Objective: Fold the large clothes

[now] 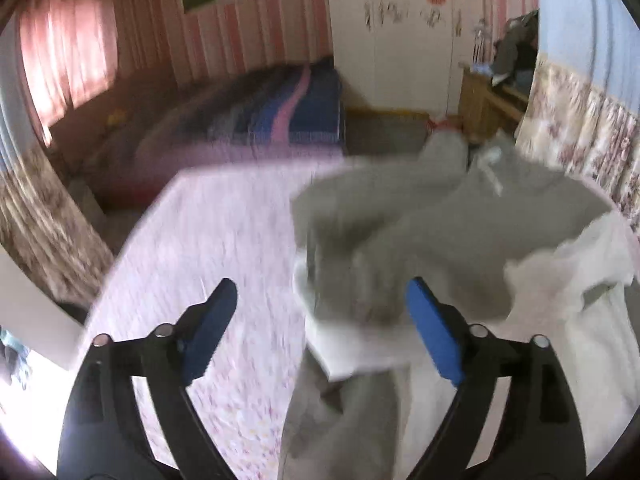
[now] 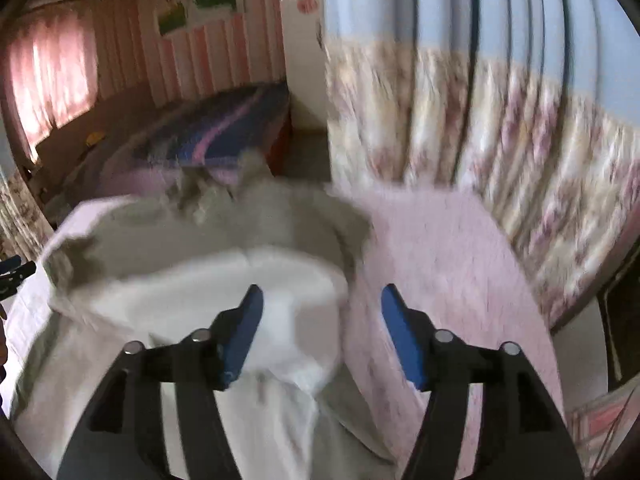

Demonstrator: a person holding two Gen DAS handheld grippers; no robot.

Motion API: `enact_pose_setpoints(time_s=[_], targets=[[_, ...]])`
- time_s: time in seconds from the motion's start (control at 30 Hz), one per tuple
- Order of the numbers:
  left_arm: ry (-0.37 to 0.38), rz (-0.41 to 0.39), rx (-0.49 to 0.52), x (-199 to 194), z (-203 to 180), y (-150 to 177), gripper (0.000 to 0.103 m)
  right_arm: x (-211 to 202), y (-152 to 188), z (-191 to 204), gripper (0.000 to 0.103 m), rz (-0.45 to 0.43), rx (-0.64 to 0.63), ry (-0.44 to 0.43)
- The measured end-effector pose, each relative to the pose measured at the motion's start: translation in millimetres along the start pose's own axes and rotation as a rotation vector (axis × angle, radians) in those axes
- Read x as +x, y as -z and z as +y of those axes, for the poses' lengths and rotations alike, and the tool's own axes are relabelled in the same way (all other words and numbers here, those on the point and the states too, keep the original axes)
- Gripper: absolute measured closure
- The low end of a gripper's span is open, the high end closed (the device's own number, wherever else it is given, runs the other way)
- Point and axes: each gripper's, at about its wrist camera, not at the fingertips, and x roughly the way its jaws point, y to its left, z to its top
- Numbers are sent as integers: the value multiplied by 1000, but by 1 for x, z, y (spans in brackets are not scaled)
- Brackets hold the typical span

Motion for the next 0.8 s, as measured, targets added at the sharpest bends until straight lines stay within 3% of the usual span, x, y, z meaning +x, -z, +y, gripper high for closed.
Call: enact_pose_setpoints(time_s=[0.13, 0.27, 0.33, 0.43, 0.5, 0.57, 0.67, 0.73, 0.8], targets=[[61, -7, -29, 9, -29, -25, 9, 13, -25, 43, 39, -22, -14, -54], [147, 64, -53, 42, -63, -17, 9, 63, -18, 81, 39, 64, -4, -102], [155, 126, -45, 65, -78, -5, 9, 89, -7, 94, 38, 122, -13, -90], [29, 172, 8, 102, -80, 10, 11, 118, 14, 93, 36, 194, -36, -39], [-5, 201, 8, 116, -71, 13, 20, 127, 24, 82, 35, 183, -91, 23], [-26, 213, -21, 125, -61, 15, 29, 128, 29, 73, 34, 159, -140, 27], [-78, 190, 22, 128, -58, 17, 30, 125, 31, 61, 20, 132, -166, 115], [-131, 169, 41, 132, -56, 18, 23, 123, 32, 46, 14, 138, -124, 138], [-152, 167, 5, 132, -42, 16, 4, 120, 34, 33, 12, 147, -81, 126]])
